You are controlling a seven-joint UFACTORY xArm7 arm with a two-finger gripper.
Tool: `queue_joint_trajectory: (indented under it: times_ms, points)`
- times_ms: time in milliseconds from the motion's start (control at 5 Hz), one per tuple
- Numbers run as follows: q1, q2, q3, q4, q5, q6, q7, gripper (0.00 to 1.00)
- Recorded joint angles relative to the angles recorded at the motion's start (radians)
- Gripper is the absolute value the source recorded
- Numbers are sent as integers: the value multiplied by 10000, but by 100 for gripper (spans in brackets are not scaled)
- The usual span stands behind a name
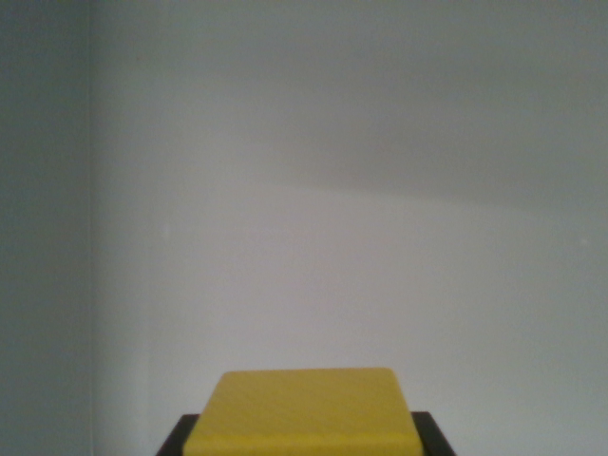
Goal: Pick yellow cube
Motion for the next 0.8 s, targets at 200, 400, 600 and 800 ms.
queue_joint_trajectory:
  times_ms: [200, 400, 600, 800]
  points:
    - [-8, -173, -10, 301, 19, 472, -1, 100]
    - [-8, -173, -10, 301, 19, 472, -1, 100]
    - [-16, -342, -20, 595, 38, 933, -3, 100]
    - [-16, -342, -20, 595, 38, 933, -3, 100]
